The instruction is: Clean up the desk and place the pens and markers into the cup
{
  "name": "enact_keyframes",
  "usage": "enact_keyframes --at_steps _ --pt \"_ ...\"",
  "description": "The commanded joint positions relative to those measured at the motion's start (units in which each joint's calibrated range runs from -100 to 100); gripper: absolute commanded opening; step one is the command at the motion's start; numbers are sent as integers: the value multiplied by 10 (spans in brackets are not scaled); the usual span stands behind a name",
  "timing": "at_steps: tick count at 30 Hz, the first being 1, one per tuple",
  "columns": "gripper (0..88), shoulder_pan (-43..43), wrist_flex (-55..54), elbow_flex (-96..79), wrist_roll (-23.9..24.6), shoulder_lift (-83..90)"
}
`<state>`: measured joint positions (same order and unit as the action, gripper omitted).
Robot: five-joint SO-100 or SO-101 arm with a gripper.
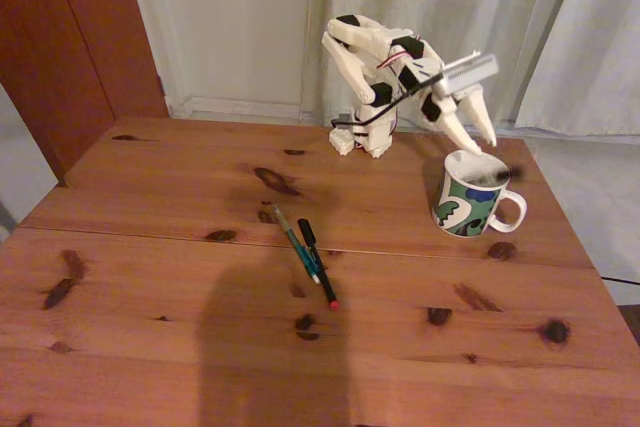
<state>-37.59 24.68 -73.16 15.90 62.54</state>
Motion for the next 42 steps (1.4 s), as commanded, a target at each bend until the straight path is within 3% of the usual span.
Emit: enact_keyframes --at_steps 1,8,13,18,30,42 --pt "117 6 -13 -2 -2 4" --pt "116 9 -13 4 1 4" --pt "116 57 -14 60 -1 -4" --pt "116 148 -6 148 -2 -31" --pt "115 339 -5 287 -37 -317" --pt "115 392 205 377 -74 -459"
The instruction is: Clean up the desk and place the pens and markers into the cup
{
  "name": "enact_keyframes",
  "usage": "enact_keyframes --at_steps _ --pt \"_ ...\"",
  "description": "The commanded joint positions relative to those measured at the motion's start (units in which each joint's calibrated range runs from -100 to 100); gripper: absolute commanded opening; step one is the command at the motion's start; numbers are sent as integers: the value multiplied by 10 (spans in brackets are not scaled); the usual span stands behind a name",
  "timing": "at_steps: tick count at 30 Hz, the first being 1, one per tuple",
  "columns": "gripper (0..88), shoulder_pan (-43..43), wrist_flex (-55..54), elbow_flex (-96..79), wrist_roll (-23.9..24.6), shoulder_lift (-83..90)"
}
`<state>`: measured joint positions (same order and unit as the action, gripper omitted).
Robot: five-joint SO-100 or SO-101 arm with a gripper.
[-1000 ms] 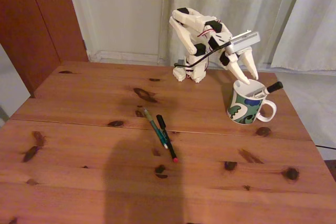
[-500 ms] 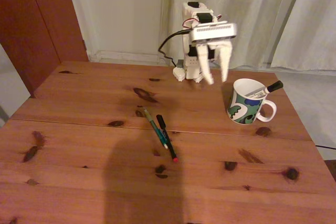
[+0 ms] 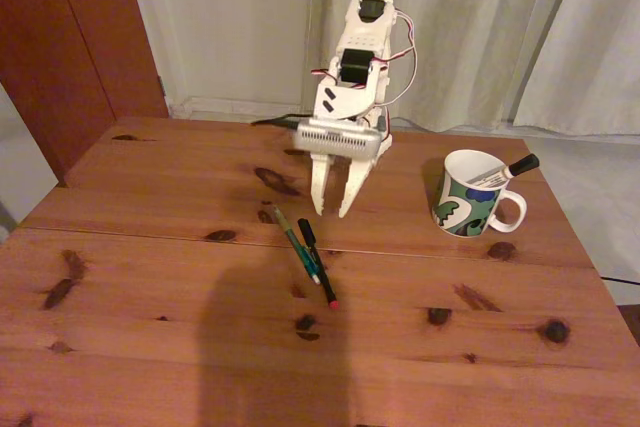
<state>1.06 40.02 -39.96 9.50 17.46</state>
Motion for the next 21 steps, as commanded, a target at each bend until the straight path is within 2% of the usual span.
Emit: enact_keyframes --at_steps 1,7,21 --pt "115 5 66 49 -11 -14" --pt "115 18 93 52 -17 -60" --pt "115 77 132 71 -138 -143"
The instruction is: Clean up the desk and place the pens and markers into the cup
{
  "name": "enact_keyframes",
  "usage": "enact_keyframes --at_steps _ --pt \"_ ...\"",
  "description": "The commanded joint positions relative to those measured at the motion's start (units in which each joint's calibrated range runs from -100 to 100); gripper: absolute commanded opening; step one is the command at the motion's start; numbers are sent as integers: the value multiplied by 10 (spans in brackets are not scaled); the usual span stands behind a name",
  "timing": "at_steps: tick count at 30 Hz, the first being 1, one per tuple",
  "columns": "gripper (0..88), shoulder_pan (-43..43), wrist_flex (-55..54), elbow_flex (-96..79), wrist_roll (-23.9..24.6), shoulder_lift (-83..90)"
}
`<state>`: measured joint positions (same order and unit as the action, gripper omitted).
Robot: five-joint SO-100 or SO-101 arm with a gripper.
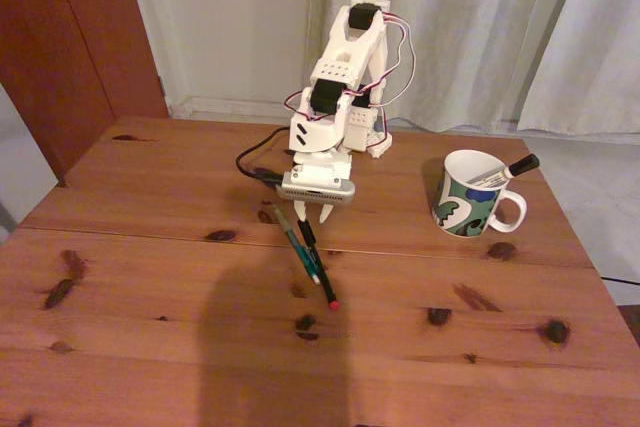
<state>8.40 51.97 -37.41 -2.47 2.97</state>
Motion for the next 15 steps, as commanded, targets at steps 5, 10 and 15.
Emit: enact_keyframes --at_steps 5,10,15 --pt "115 -2 26 86 -20 -9" --pt "115 -14 26 146 -18 -50" --pt "115 -18 26 192 -18 -90"
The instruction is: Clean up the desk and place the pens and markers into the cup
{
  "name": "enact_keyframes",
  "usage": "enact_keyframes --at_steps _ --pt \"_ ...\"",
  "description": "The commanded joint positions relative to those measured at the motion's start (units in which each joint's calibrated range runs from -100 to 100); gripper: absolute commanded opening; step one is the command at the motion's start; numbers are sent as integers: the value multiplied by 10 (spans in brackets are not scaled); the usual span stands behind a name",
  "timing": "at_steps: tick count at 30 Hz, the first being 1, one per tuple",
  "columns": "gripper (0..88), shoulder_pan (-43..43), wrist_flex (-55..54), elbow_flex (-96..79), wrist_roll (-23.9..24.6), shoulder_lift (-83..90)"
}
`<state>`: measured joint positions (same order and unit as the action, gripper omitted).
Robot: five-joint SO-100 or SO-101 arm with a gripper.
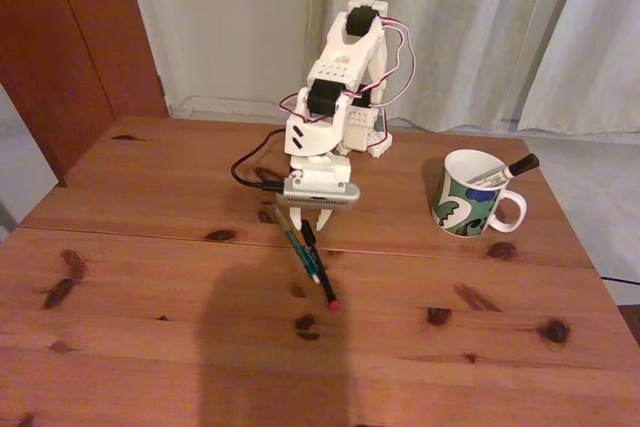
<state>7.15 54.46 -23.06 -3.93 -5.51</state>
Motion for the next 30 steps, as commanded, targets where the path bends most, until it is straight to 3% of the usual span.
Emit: enact_keyframes --at_steps 1,30 --pt "115 -6 1 52 -5 -12" --pt "115 -17 13 50 -18 -63"
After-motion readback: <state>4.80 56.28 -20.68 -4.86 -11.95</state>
